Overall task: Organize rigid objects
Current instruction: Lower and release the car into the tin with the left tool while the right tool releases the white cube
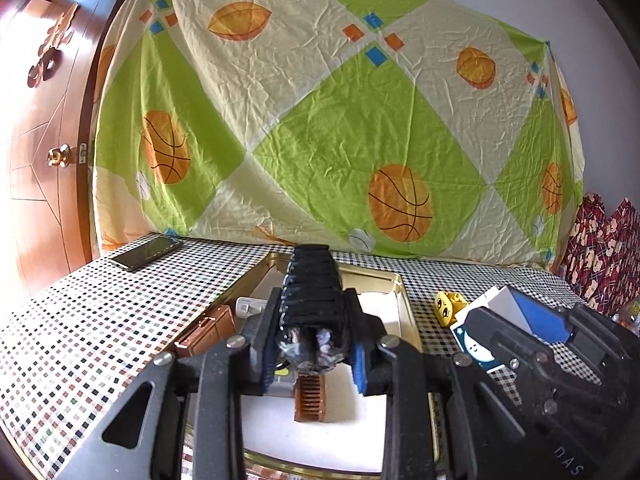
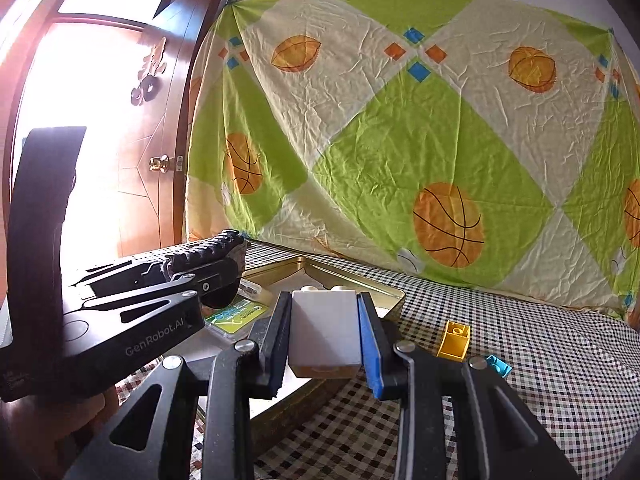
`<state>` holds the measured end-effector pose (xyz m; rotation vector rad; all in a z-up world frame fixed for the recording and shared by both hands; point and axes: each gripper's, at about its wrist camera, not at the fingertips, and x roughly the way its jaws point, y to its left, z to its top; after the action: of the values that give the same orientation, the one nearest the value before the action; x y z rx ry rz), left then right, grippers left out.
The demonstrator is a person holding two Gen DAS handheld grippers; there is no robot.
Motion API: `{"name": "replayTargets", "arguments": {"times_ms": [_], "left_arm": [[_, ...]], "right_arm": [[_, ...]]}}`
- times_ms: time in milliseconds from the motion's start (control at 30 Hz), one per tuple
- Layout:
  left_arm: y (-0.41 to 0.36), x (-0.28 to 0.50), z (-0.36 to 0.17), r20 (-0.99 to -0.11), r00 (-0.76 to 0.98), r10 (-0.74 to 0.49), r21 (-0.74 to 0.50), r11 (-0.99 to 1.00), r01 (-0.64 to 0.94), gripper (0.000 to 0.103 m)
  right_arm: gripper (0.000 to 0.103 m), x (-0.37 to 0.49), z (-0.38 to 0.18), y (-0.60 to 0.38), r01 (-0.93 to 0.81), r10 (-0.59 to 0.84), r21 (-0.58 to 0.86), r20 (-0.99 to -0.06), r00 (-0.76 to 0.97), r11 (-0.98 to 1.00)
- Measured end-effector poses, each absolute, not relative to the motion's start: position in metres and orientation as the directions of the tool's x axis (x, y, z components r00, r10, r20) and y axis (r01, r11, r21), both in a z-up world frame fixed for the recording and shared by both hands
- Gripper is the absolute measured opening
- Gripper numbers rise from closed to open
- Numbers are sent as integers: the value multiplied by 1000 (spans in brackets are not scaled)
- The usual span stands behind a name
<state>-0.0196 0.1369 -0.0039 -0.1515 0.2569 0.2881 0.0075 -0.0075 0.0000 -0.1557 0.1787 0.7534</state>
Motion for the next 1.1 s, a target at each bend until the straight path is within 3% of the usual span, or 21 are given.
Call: {"name": "replayTargets", "arguments": {"times_ms": [600, 1100], "left_arm": [[162, -16, -5, -295, 912, 284, -105, 939, -327, 28], [185, 13, -9, -401, 880, 256, -92, 944, -317, 28]], "right_arm": [[34, 12, -1, 17, -715, 681, -87, -244, 690, 694], [34, 34, 0, 40, -741, 690, -72, -312, 653, 668]]}}
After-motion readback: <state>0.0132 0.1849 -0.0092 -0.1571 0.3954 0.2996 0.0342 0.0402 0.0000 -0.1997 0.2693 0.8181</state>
